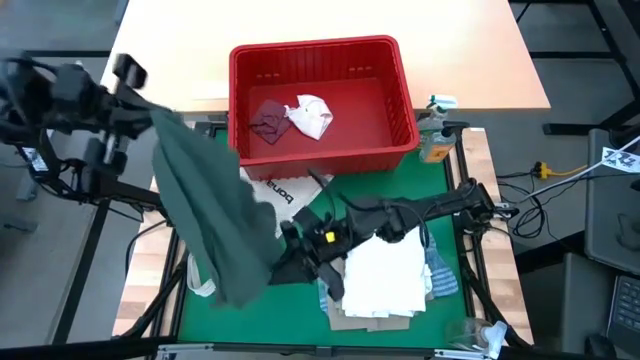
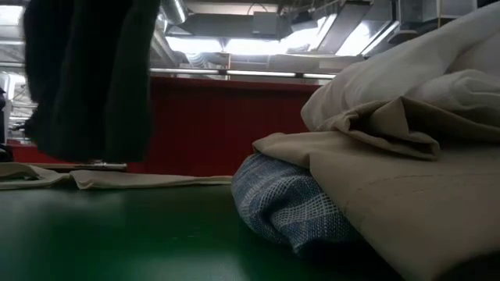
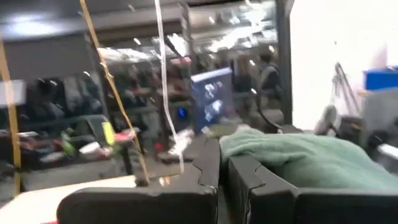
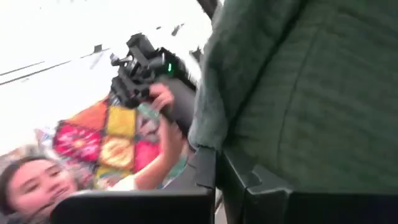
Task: Fold Laundry from Bin
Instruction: Remove the green shirt from the red bin
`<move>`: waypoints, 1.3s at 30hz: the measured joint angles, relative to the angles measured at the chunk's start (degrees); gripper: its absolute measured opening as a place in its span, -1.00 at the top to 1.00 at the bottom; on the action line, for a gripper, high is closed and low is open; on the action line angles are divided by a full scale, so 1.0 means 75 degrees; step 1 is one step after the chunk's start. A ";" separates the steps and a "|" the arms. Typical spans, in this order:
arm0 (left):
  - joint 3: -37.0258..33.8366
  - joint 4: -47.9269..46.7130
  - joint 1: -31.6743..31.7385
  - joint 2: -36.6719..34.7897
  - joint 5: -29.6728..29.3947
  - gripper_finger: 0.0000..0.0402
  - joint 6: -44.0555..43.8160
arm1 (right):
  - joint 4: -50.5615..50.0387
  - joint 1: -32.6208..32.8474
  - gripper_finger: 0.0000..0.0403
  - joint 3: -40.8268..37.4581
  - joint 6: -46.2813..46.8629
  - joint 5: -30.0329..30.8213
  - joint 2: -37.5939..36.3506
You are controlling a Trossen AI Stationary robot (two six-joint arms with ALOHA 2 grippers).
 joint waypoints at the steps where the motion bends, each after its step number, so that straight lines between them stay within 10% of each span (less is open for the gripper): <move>1: 0.0000 -0.0066 0.0000 0.0049 0.0136 1.00 -0.0036 | -0.0171 0.0028 0.97 0.0000 0.0189 -0.0230 0.0000; 7: -0.0017 -0.1530 -0.0002 0.0429 0.0360 1.00 -0.0173 | -0.1452 0.0315 0.97 0.0000 0.0103 -0.0434 0.0000; 18: -0.1670 -0.1470 0.0023 0.1708 -0.0209 1.00 0.0421 | -0.5001 0.0599 0.97 -0.0026 -0.0041 0.2096 -0.0420; 26: -0.3206 0.0676 -0.0022 0.2651 0.0023 1.00 0.0661 | -0.9655 0.1069 0.97 -0.0021 0.1352 0.5094 -0.0959; 31: -0.3784 0.2267 -0.0072 0.3349 0.0432 1.00 0.0661 | -1.2409 0.1060 0.97 -0.0066 0.2938 0.5276 -0.0954; 39: -0.3879 0.3935 -0.0219 0.4645 0.0536 1.00 0.0666 | -1.2301 0.1098 0.97 -0.0652 0.2692 0.5121 -0.1284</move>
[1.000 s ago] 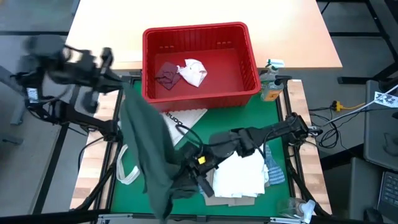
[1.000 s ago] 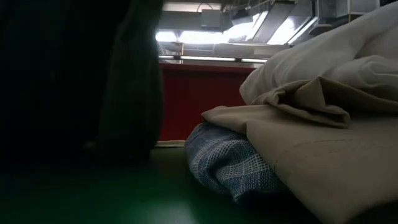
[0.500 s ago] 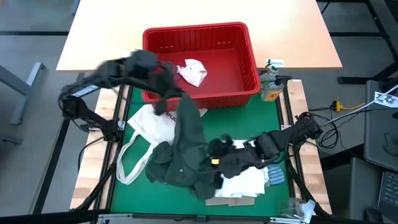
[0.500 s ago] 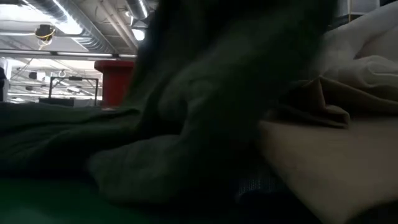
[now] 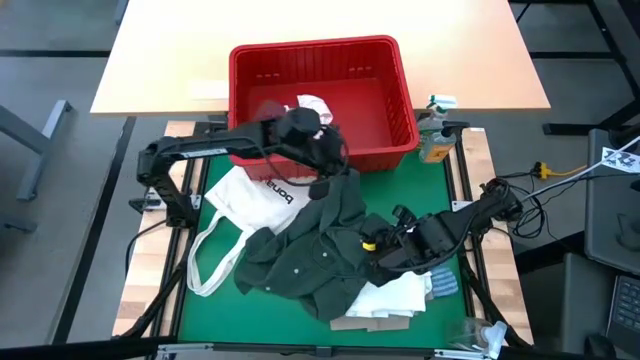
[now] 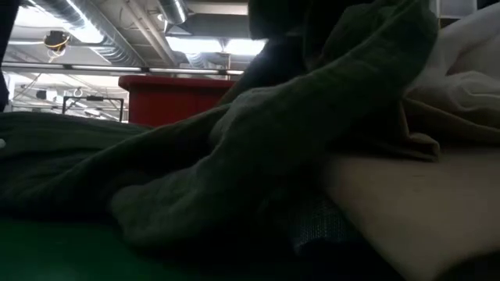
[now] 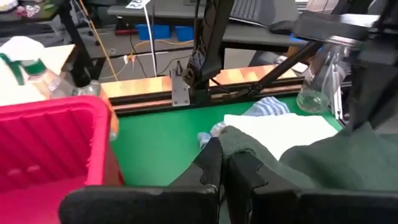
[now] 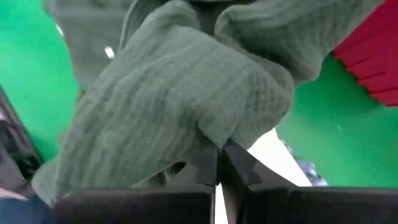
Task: Fold Laundry from Bin
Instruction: Remove the green shirt from the red bin
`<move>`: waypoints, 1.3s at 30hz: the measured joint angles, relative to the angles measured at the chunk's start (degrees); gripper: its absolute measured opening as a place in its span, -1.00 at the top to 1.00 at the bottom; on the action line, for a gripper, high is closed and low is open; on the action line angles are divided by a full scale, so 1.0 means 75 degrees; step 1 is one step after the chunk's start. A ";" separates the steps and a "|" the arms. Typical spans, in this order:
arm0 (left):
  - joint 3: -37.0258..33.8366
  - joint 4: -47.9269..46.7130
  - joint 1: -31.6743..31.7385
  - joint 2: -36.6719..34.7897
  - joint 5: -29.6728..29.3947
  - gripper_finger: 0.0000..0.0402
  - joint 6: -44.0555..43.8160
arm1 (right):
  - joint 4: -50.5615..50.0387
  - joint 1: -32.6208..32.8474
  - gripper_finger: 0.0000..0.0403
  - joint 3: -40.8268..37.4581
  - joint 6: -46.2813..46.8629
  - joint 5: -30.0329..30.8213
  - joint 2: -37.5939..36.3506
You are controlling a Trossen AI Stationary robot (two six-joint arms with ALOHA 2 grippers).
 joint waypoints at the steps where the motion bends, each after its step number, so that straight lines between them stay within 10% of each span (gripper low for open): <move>1: 0.0000 0.0057 0.0001 0.0108 0.0004 1.00 0.0003 | 0.0003 0.0000 0.97 -0.0129 -0.0098 -0.0094 -0.0001; 24: -0.0020 0.1100 -0.0003 0.1272 -0.1453 0.96 0.0006 | -0.0002 -0.0512 0.97 -0.5007 -0.0260 0.0263 -0.2681; 39: 0.0083 0.1493 0.0029 0.1257 -0.1451 0.48 -0.0012 | 0.0006 -0.0525 0.97 -0.5486 -0.0970 -0.0025 -0.2712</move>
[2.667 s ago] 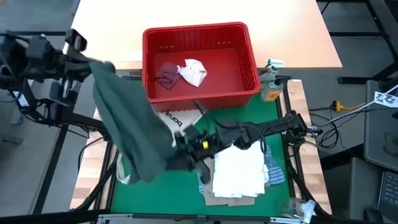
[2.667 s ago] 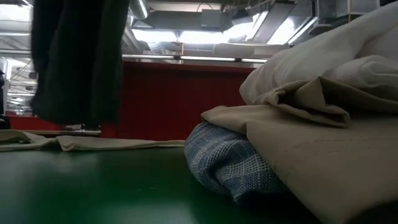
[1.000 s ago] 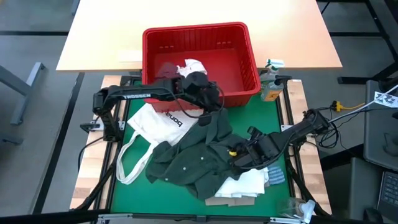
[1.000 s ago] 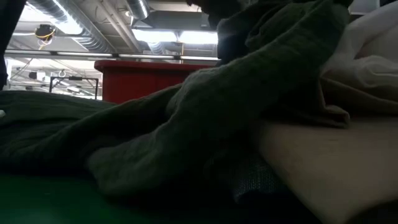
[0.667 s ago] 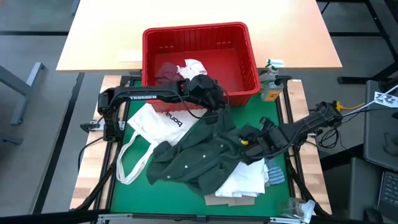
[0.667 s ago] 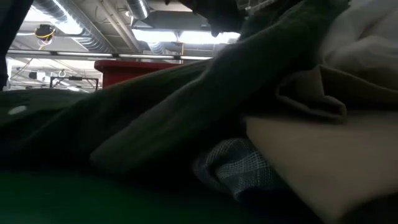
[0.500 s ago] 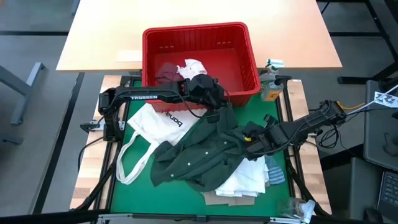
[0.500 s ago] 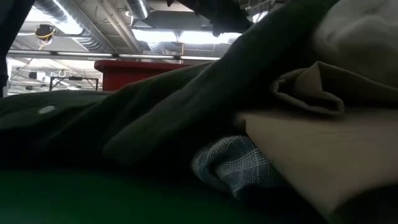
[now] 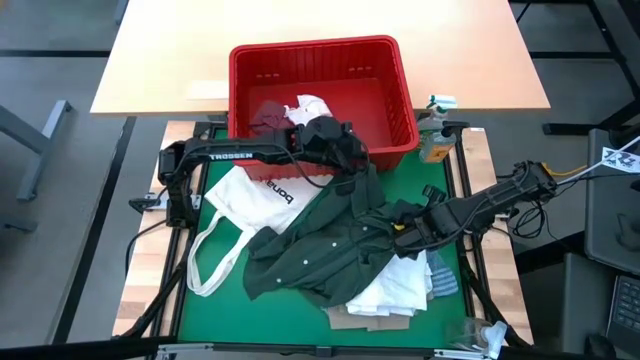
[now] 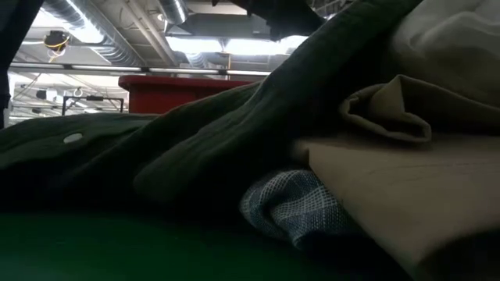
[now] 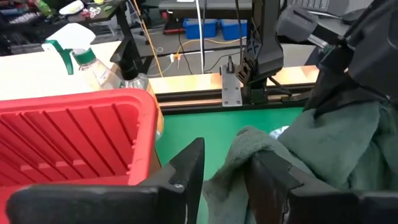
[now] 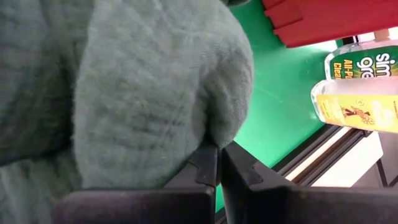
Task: Fold Laundry from Bin
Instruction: Remove the green shirt from the red bin
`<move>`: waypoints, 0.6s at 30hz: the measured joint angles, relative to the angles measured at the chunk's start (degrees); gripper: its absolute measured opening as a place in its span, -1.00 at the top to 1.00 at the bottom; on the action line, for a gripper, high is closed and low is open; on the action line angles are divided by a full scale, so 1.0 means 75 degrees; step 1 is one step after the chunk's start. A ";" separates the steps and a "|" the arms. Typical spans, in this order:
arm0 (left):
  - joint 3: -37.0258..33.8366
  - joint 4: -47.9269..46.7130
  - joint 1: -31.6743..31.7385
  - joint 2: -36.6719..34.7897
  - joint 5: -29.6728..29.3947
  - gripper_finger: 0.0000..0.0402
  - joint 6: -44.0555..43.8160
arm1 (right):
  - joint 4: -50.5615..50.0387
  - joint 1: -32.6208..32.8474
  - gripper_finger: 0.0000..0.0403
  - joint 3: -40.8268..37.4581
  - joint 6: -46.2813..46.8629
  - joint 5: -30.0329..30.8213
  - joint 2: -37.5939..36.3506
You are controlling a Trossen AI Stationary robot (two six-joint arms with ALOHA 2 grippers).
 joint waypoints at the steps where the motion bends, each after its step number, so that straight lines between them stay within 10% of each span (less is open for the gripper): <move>1: 0.0017 0.0002 0.0003 -0.0006 0.0000 0.48 0.0001 | -0.0003 0.0000 0.97 0.0000 0.0000 -0.0014 0.0000; 18: 0.0033 -0.0633 0.0192 -0.0527 0.0076 0.48 0.0006 | -0.0021 -0.0001 0.39 0.0000 -0.0399 -0.0268 0.0006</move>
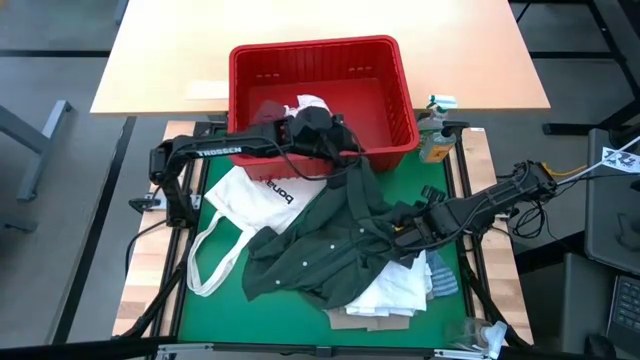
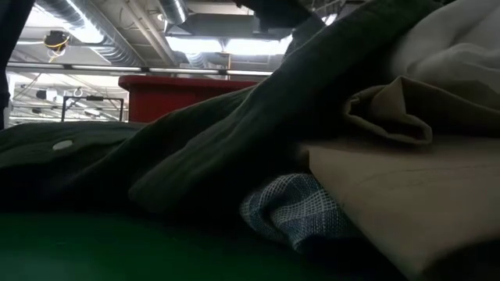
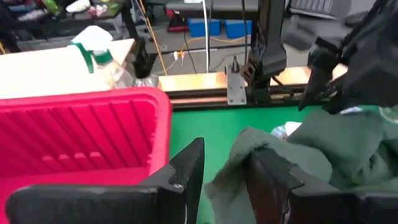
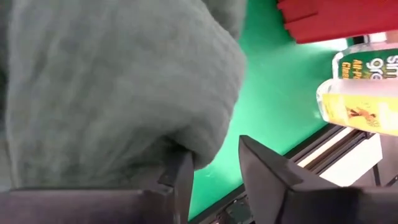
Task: Fold Laundry from Bin
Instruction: Remove the green shirt from the red bin
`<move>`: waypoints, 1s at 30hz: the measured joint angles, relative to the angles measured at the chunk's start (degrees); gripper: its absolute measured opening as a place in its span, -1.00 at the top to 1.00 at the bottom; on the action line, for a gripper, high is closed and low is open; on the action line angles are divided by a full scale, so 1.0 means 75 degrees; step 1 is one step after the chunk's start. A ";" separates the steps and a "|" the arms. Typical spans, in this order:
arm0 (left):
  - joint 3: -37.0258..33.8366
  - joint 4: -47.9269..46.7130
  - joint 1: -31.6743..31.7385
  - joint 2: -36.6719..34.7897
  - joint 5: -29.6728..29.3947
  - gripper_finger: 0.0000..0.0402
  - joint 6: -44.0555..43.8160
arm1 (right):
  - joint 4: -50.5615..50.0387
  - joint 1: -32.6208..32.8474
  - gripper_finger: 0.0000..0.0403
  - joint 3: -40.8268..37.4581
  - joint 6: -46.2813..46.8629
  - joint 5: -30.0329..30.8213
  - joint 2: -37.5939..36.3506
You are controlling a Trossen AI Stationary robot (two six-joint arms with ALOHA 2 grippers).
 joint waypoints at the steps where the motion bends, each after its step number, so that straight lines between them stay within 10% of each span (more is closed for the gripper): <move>1: 0.0000 -0.0026 0.0015 -0.0085 0.0000 0.48 -0.0002 | 0.0001 0.0001 0.36 0.0000 -0.0112 -0.0080 0.0000; 30: 0.0003 -0.0258 0.0329 -0.0411 -0.0259 0.20 -0.0872 | 0.0010 0.0001 0.35 0.0000 -0.1402 -0.0780 -0.0082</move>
